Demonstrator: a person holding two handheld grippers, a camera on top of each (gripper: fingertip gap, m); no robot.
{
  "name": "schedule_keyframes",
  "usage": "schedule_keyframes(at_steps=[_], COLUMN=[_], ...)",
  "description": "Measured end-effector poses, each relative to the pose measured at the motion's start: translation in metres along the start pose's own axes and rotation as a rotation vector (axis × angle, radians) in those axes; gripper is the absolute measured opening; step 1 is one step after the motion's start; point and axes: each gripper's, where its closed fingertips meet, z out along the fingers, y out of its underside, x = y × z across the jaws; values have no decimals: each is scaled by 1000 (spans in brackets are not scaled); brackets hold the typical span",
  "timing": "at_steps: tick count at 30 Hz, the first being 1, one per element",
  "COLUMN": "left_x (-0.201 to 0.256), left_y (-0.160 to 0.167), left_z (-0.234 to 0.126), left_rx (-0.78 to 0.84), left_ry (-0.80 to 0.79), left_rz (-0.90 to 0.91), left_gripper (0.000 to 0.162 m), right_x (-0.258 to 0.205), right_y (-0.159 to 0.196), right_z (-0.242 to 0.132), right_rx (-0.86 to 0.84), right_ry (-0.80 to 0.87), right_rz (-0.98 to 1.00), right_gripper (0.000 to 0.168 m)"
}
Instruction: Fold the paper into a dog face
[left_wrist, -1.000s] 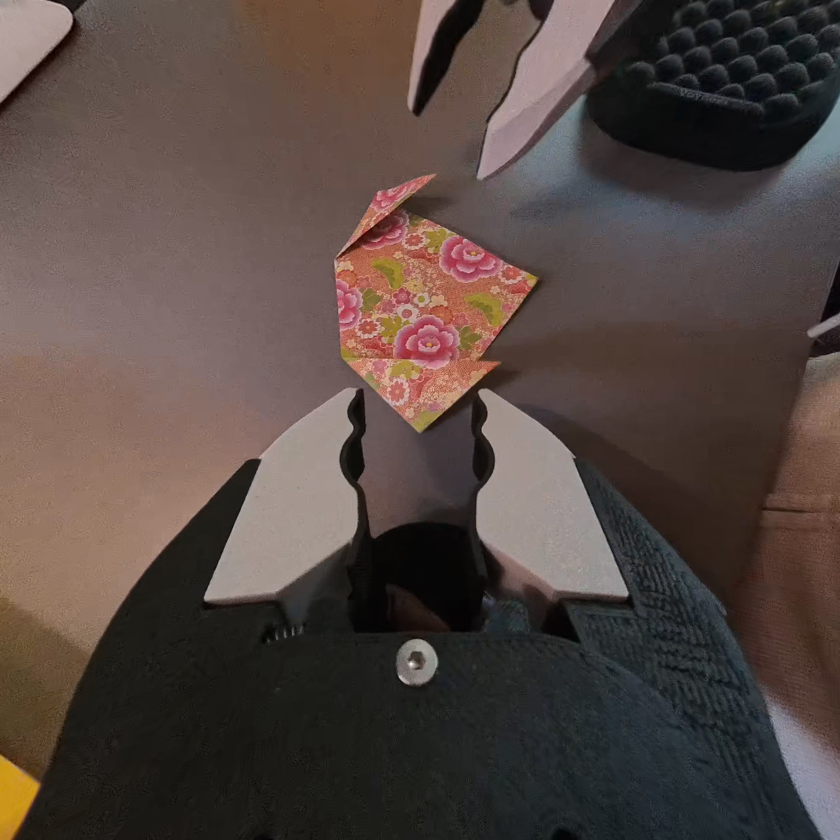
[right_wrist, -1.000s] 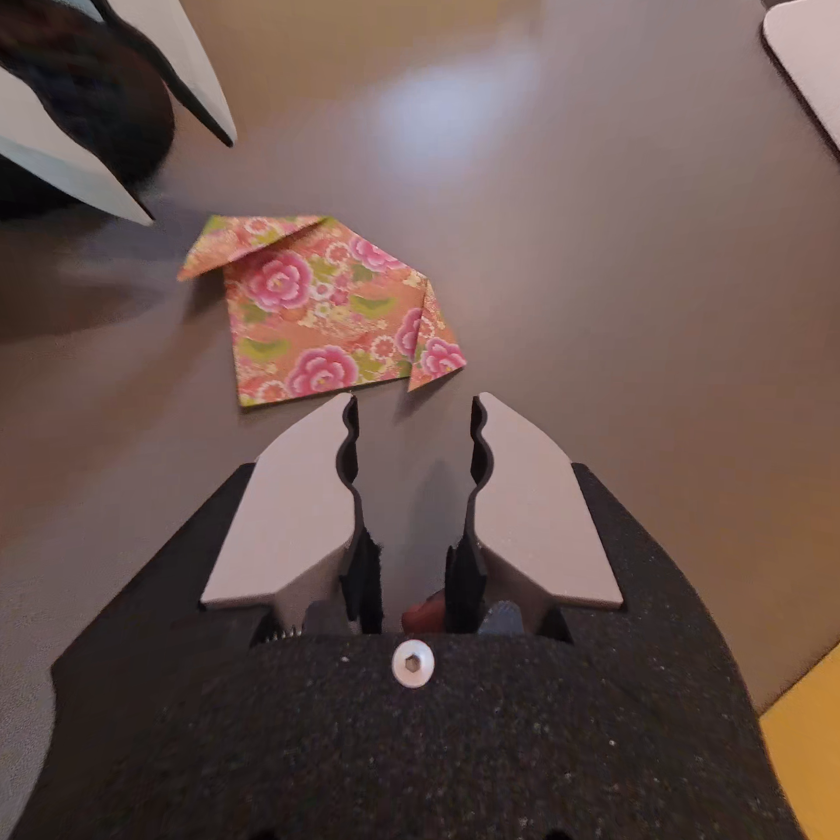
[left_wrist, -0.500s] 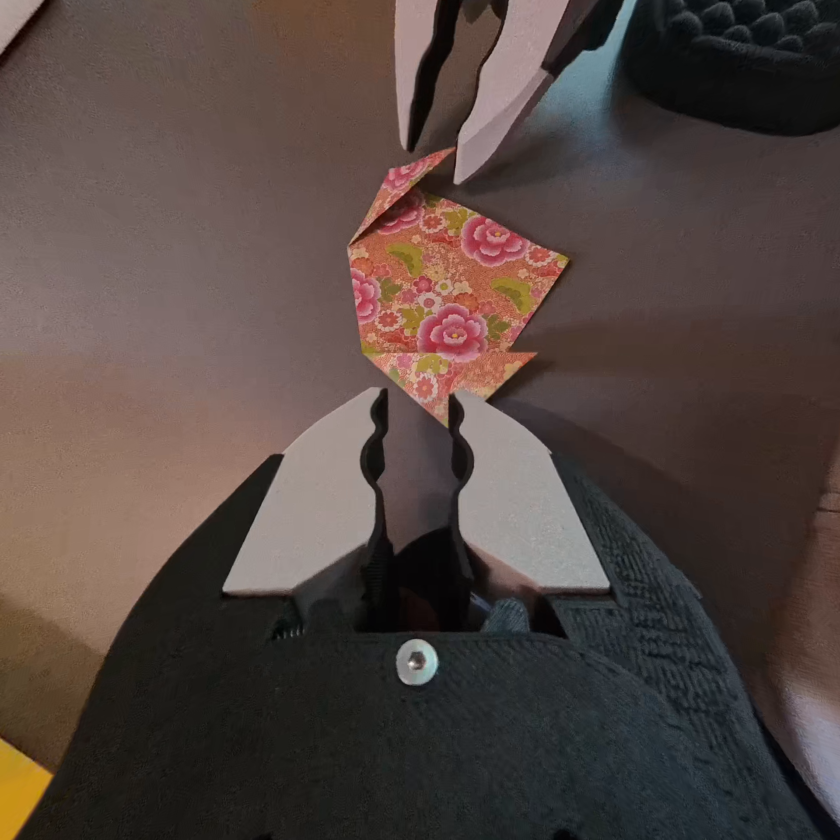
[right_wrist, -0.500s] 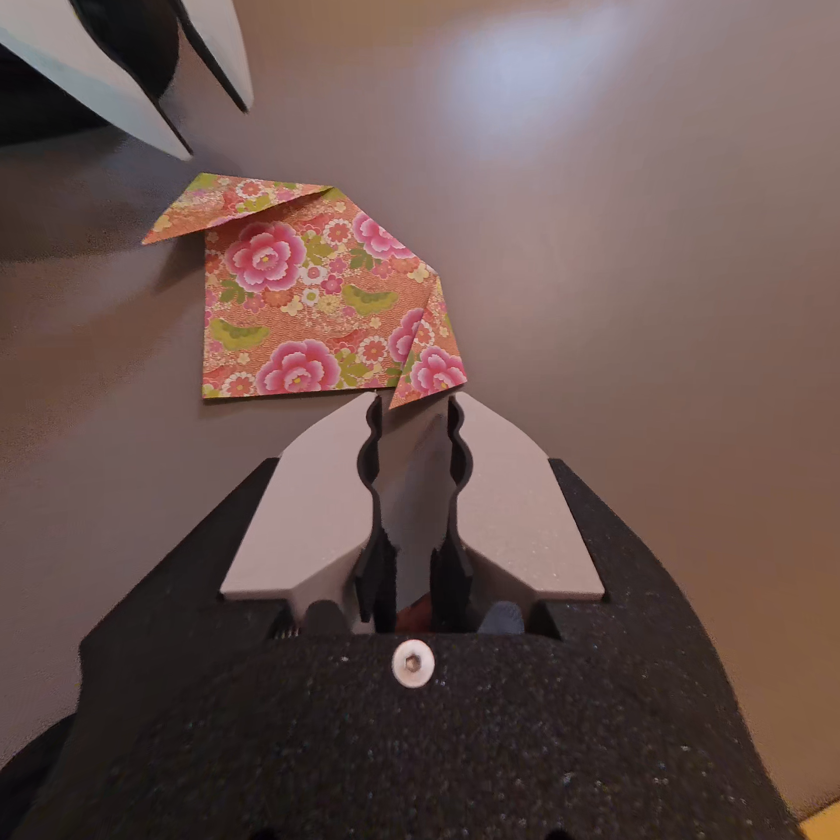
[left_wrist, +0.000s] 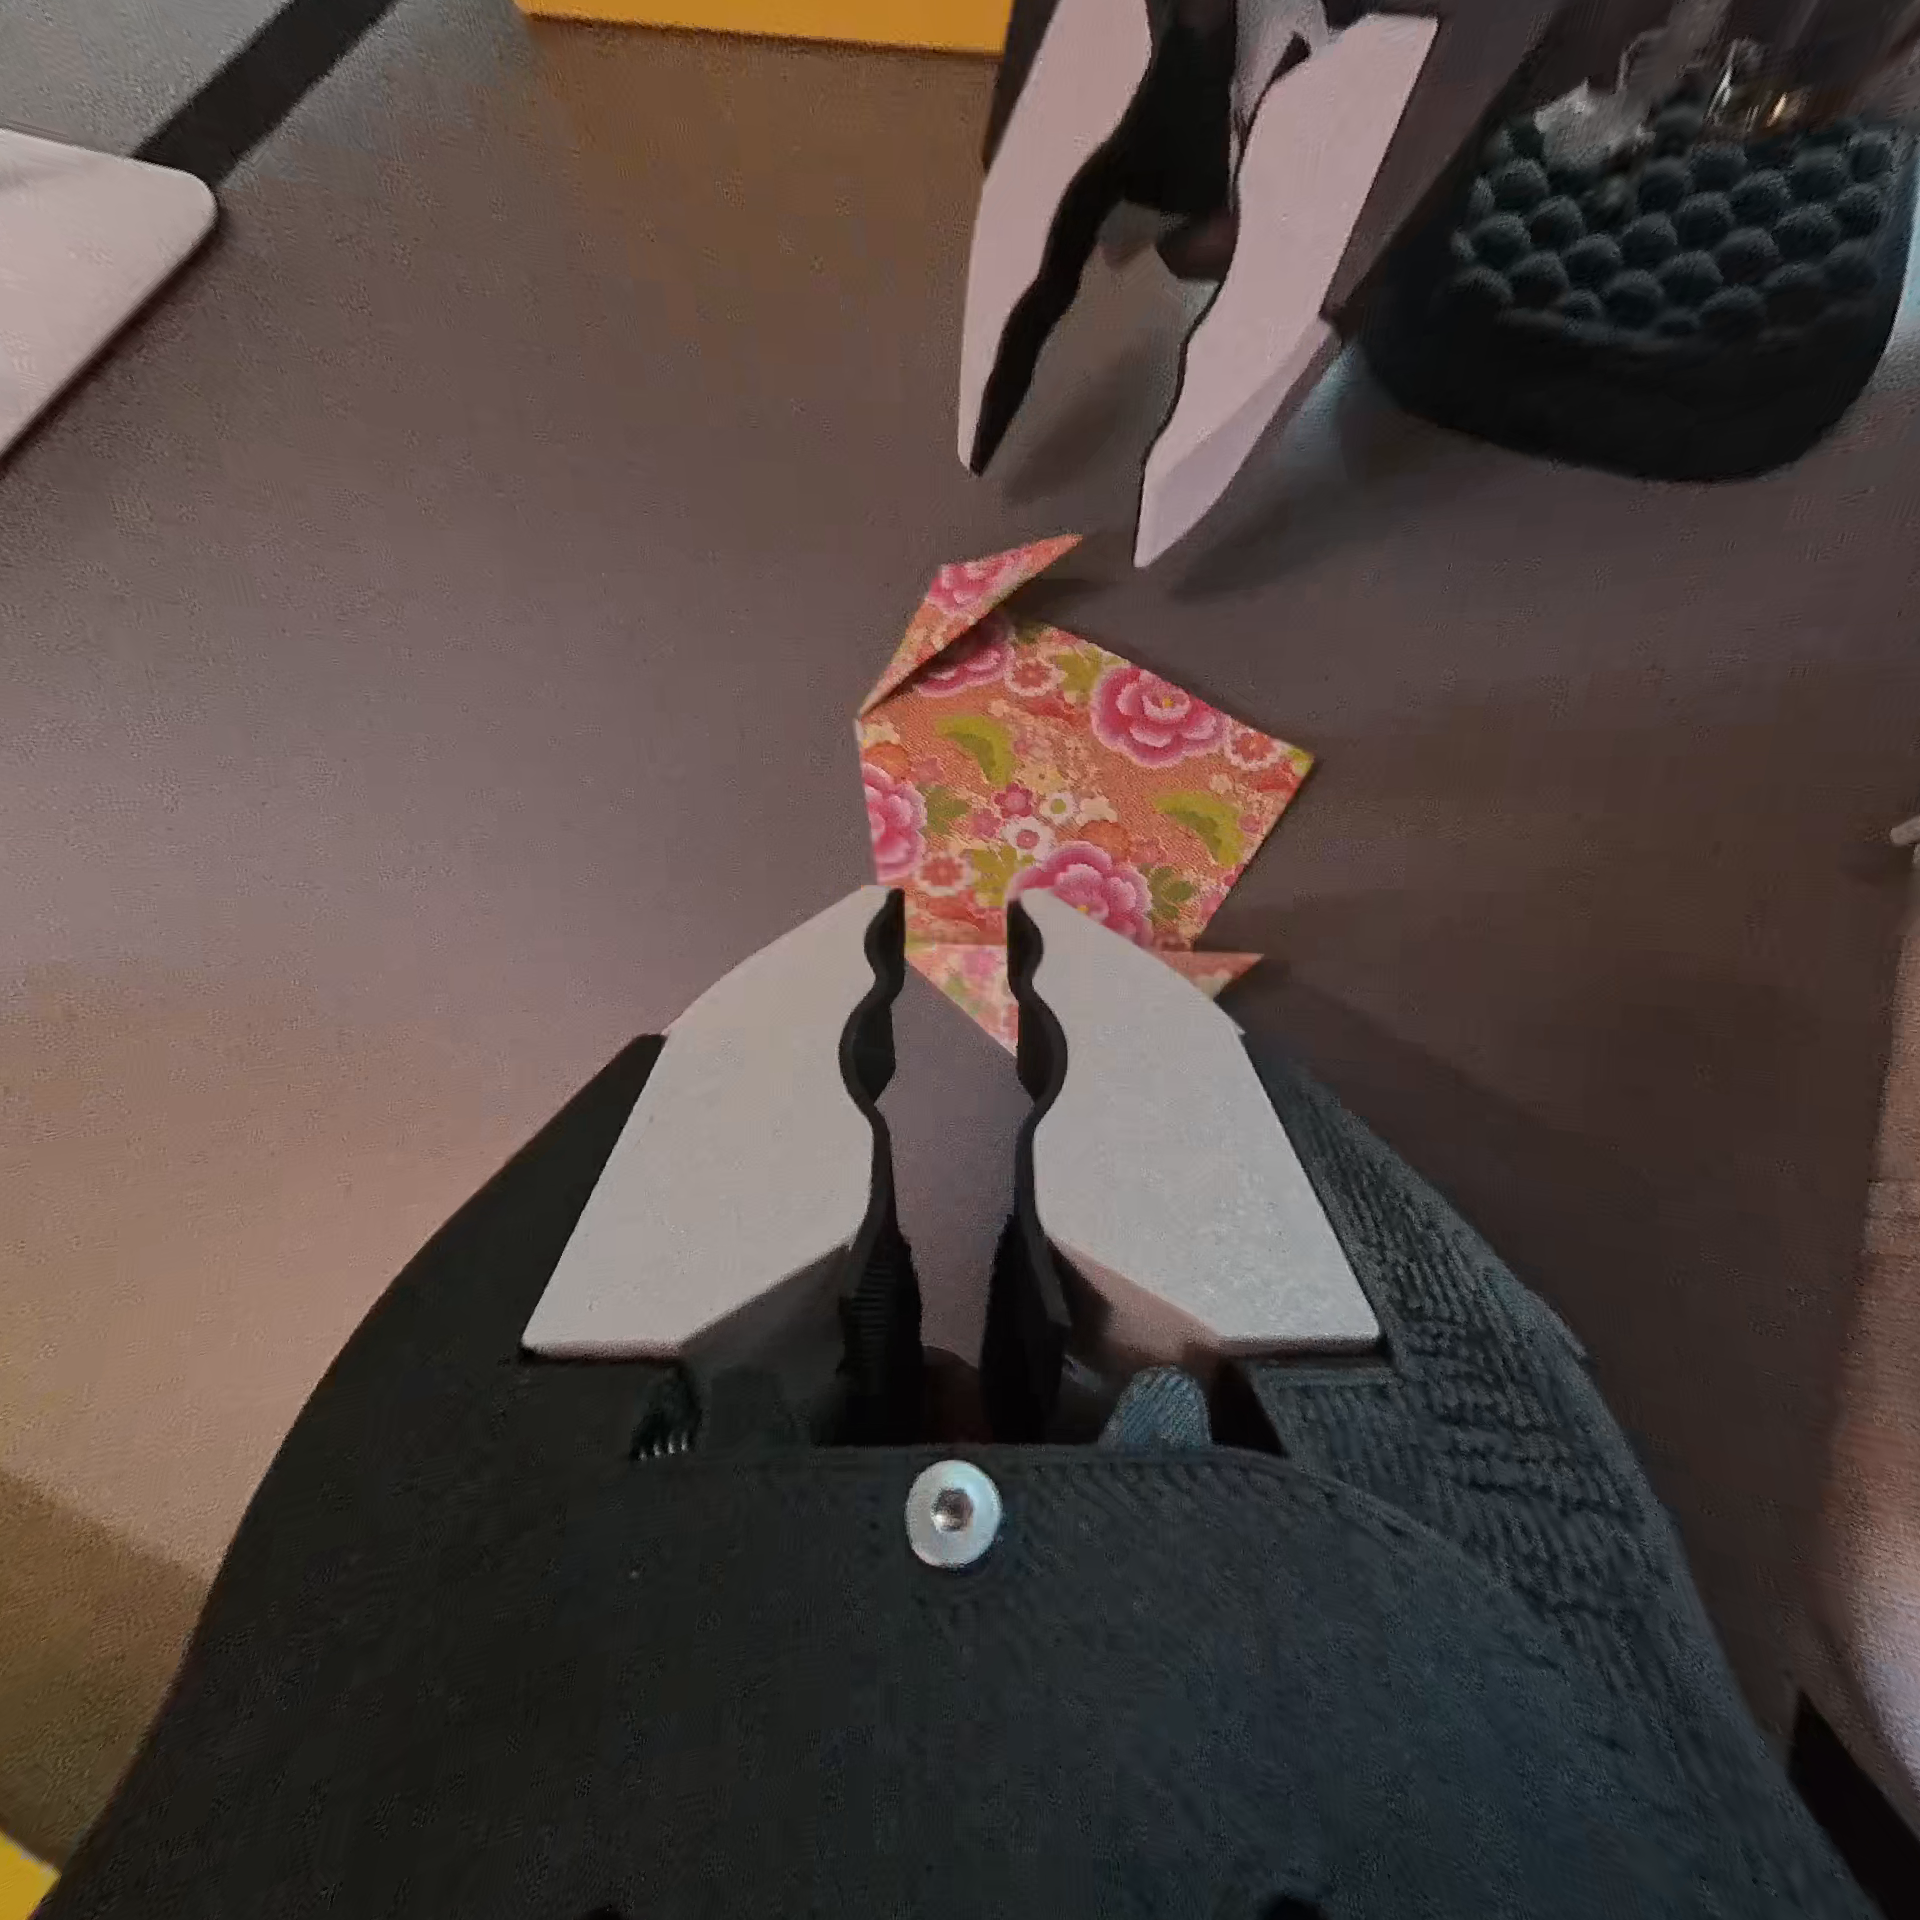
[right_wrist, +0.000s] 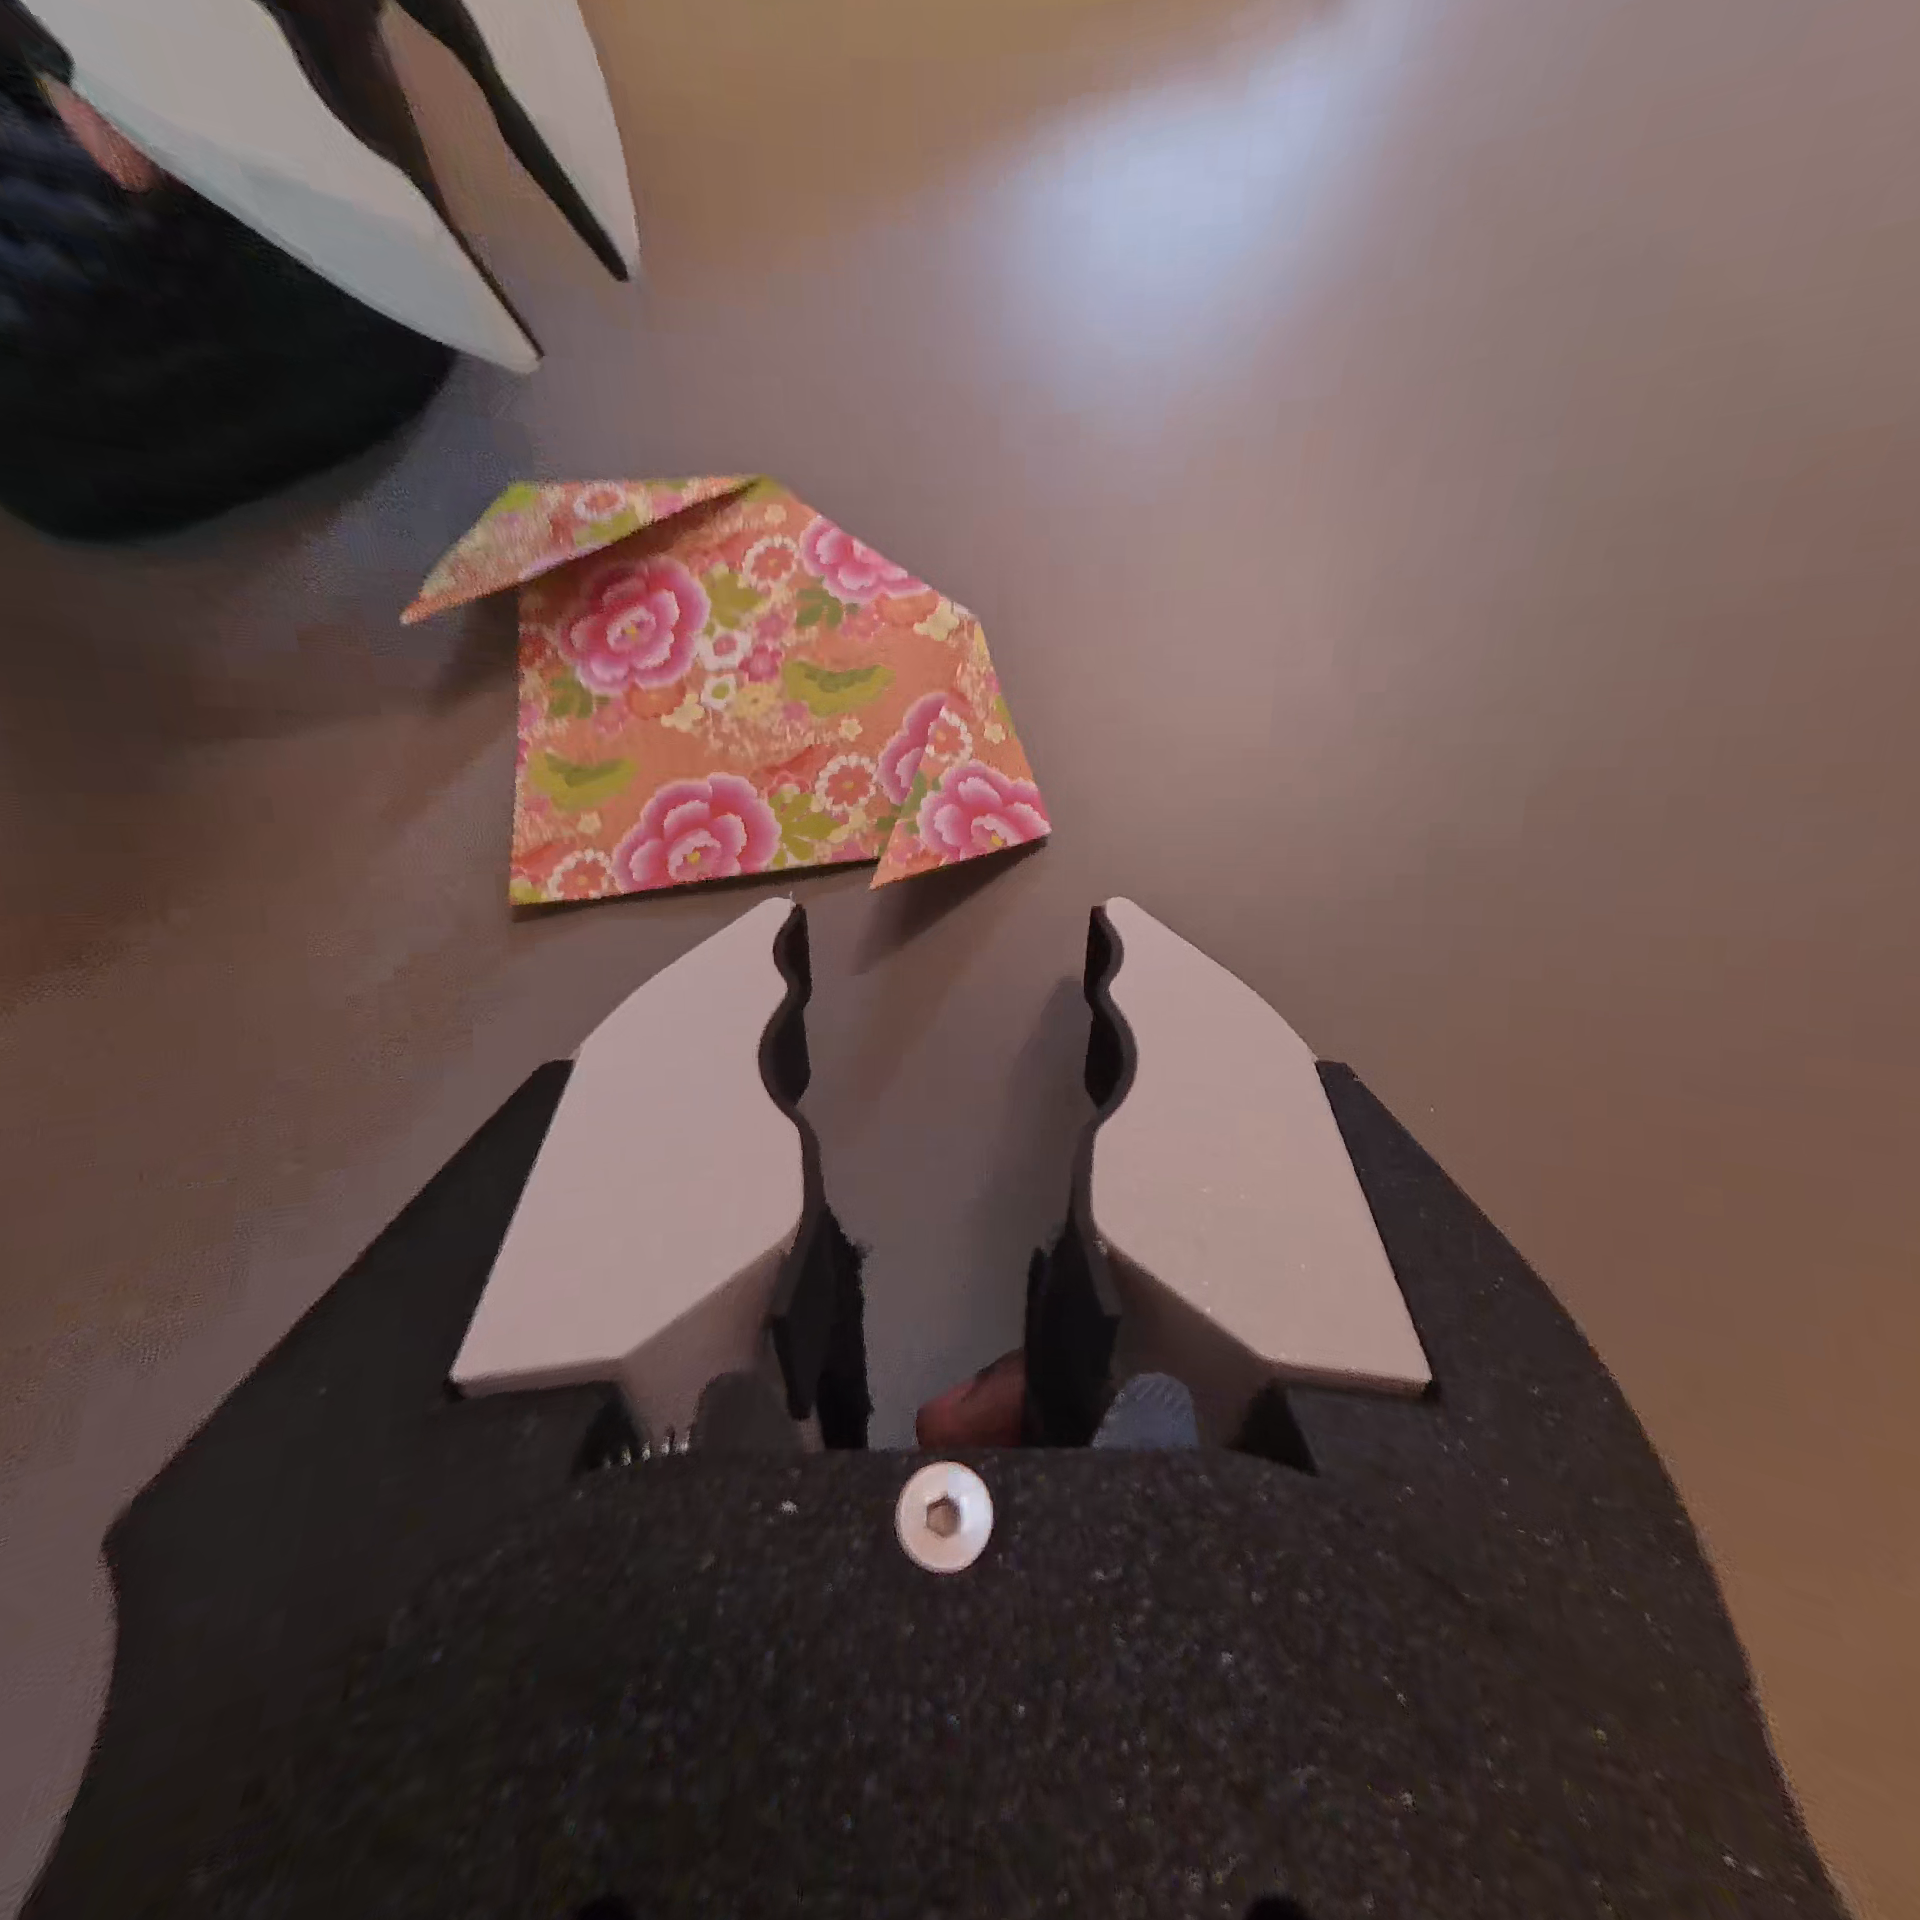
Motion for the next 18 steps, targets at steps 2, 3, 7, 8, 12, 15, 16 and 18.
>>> schedule_keyframes(at_steps=[2, 3, 7, 8, 12, 15, 16, 18], left_x=[-11, -13, -1, -1, 2, 7, 9, 9], left_y=[-8, -11, -13, -11, 4, 3, 3, 3], left_z=[1, 6, 38, 47, 65, 66, 66, 66], left_rx=[25, 25, -33, -56, -139, -108, -100, -84], left_ry=[-2, 20, 158, 160, 175, 199, 207, 224], left_rz=[5, 7, 43, 65, 117, 109, 108, 89], left_gripper=[17, 15, 12, 11, 8, 4, 2, 1], right_x=[1, 3, 4, 4, 3, 1, 2, 5], right_y=[-3, -3, 1, 2, 1, 0, 0, -3], right_z=[3, 5, 15, 16, 17, 18, 18, 19], right_rx=[18, 14, -39, -44, -40, -20, -9, 21], right_ry=[-30, -35, -78, -80, -106, -122, -123, -99], right_rz=[18, 13, -70, -97, -211, -257, -259, -280], right_gripper=[50, 48, 45, 44, 44, 42, 41, 39])
